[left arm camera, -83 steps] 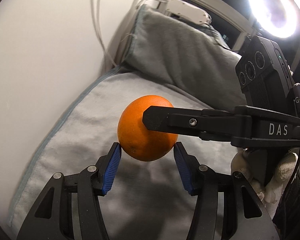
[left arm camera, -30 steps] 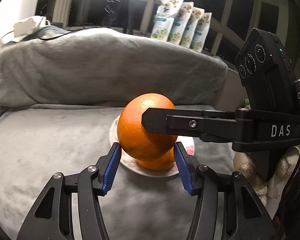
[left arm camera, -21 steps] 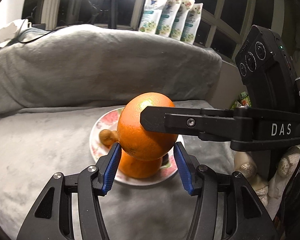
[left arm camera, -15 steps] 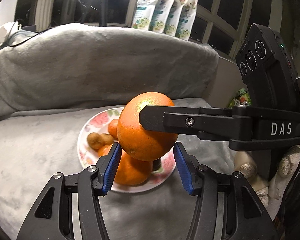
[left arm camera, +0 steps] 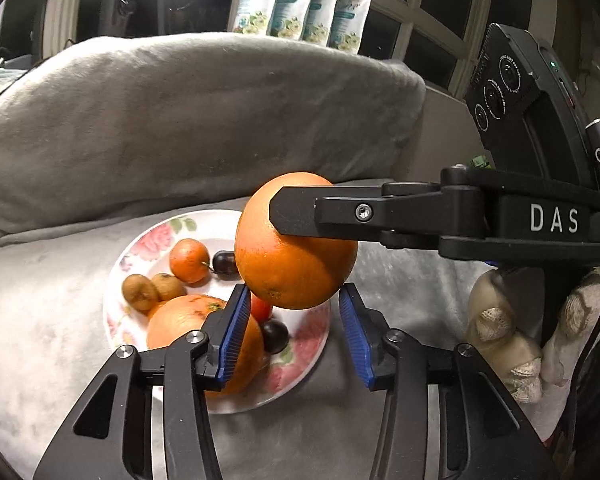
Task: Organize fruits
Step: 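Lift and carry the large orange with the left tool onto the plate, then open the left tool to release the large orange on the plate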
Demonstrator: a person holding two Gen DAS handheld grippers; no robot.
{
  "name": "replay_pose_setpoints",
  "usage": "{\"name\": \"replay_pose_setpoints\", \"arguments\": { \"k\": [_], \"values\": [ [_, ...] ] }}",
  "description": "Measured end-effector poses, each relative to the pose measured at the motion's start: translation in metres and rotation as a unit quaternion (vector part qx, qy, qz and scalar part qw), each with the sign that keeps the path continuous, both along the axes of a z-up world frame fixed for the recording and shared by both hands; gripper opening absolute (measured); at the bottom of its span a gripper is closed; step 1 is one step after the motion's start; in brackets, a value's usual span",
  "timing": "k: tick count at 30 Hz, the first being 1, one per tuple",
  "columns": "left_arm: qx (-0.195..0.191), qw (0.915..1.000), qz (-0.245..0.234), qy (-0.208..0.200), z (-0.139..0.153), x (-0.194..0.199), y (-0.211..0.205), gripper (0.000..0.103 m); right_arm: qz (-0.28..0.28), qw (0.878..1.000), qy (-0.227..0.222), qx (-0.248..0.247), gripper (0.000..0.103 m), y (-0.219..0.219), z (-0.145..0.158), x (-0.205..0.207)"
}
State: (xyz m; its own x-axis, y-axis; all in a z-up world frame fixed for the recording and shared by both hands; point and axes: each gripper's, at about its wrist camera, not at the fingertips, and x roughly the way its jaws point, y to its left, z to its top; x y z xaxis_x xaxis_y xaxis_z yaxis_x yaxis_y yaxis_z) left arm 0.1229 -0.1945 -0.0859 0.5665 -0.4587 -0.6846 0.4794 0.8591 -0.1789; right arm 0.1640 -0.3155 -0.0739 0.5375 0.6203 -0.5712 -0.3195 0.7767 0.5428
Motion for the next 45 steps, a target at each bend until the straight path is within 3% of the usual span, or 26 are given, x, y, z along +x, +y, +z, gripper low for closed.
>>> {"name": "replay_pose_setpoints", "arguments": {
  "k": [23, 25, 45],
  "values": [
    [0.01, 0.9997, -0.007, 0.019, -0.015, 0.013, -0.012, 0.038, -0.021, 0.998, 0.047, 0.026, 0.07, -0.02, -0.034, 0.028],
    [0.009, 0.9998, -0.007, 0.016, -0.012, 0.013, -0.012, 0.038, -0.021, 0.998, 0.045, 0.035, 0.065, -0.023, -0.034, 0.029],
    [0.001, 1.0, 0.0, -0.003, 0.01, -0.004, 0.01, 0.038, -0.034, 0.999, 0.032, 0.024, 0.065, -0.022, -0.022, 0.024]
  ]
}}
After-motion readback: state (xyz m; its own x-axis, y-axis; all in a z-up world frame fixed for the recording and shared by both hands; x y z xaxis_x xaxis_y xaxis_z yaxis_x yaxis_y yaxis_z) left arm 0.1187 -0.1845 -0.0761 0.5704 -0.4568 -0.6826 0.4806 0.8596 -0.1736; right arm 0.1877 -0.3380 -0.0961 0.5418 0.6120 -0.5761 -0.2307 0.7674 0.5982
